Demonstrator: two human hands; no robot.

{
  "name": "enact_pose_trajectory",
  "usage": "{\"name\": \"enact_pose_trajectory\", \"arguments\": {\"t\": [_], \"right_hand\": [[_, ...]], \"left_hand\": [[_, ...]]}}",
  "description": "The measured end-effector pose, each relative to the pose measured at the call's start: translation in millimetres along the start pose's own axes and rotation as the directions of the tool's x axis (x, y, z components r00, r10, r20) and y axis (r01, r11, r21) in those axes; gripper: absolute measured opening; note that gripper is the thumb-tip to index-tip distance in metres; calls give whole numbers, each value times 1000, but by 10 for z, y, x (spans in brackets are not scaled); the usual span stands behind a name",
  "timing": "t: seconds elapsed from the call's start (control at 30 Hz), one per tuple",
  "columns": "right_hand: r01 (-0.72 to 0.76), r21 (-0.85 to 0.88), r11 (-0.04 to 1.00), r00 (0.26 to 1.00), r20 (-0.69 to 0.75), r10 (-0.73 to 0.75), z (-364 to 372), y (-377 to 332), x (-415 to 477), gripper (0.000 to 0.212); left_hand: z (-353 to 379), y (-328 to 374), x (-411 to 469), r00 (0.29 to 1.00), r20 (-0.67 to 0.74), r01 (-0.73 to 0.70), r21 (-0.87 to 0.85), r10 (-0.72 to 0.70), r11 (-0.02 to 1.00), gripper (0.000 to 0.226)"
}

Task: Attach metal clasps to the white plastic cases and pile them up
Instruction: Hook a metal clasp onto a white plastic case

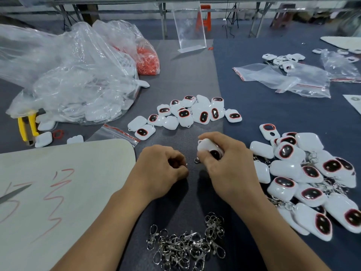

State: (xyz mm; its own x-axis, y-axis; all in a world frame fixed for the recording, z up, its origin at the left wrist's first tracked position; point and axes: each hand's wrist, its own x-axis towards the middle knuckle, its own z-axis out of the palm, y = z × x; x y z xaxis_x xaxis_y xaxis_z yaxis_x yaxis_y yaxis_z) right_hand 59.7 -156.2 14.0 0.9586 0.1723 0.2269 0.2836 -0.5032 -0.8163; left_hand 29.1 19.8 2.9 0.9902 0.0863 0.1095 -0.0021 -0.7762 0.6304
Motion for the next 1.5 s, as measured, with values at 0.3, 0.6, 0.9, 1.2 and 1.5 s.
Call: {"name": "enact_pose_trajectory", "arguments": {"t": [0.3,0.6,0.9,1.2,1.5], "right_hand": [[-225,193,955,973,91,210,-8,70,75,26],[-300,362,883,936,292,198,-57,108,109,28],[-107,84,991,970,228,85,-47,165,113,15],[-82,22,996,952,299,72,-91,133,143,17],[-27,-106,994,962,267,55,-90,51,114,16]], "left_hand": [[4,21,-17,997,43,-68,14,67,998,15],[14,37,-29,997,23,-81,31,80,996,12],[-8,72,-47,991,20,-131,60,130,990,6],[-4,71,-55,993,20,-121,33,120,992,16],[-16,84,-61,998,19,-58,38,57,998,10]]}}
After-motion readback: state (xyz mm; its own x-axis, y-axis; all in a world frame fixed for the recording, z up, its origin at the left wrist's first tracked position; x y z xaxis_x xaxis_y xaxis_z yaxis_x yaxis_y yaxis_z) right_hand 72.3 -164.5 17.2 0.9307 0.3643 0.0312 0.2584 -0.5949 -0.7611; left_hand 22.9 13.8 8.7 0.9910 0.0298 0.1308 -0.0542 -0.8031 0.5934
